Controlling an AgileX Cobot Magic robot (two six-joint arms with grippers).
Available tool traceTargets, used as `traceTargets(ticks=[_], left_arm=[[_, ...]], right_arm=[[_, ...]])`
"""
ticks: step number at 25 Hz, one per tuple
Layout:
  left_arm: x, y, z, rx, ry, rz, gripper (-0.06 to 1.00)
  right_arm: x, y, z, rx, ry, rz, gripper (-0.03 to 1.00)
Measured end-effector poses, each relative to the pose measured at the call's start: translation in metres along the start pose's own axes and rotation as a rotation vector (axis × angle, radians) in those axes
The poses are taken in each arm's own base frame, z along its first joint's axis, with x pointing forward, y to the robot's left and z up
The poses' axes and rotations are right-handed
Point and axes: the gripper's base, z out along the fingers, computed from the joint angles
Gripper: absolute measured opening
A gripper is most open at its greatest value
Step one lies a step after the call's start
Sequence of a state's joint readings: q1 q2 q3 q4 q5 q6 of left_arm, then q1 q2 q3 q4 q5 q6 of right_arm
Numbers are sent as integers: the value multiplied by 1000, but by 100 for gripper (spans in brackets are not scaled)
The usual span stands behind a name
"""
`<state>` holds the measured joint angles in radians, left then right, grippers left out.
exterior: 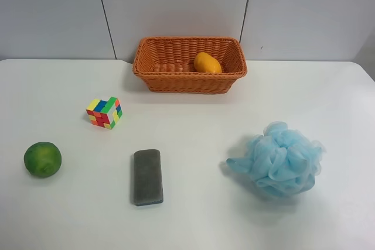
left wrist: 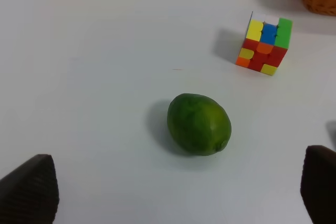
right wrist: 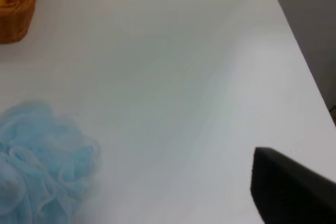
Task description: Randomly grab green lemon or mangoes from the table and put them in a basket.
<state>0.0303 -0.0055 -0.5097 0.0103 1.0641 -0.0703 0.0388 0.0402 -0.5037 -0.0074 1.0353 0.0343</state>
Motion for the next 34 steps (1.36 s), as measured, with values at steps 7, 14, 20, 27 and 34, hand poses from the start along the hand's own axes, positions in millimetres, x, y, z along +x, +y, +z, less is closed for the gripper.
traceTargets(ticks=[7, 14, 20, 27, 34], left_arm=[[0, 0, 0, 0, 0, 0, 90], [0, 0, 0, 0, 0, 0, 90], [0, 0, 0, 0, 0, 0, 90], [0, 0, 0, 0, 0, 0, 90], [0, 0, 0, 0, 0, 0, 90]], right_arm=[[10, -1, -1, 14, 8, 3, 99], [10, -1, -1, 27, 8, 8, 99], [10, -1, -1, 27, 8, 8, 99], [10, -1, -1, 27, 8, 8, 99], [10, -1, -1, 28, 8, 8, 99]])
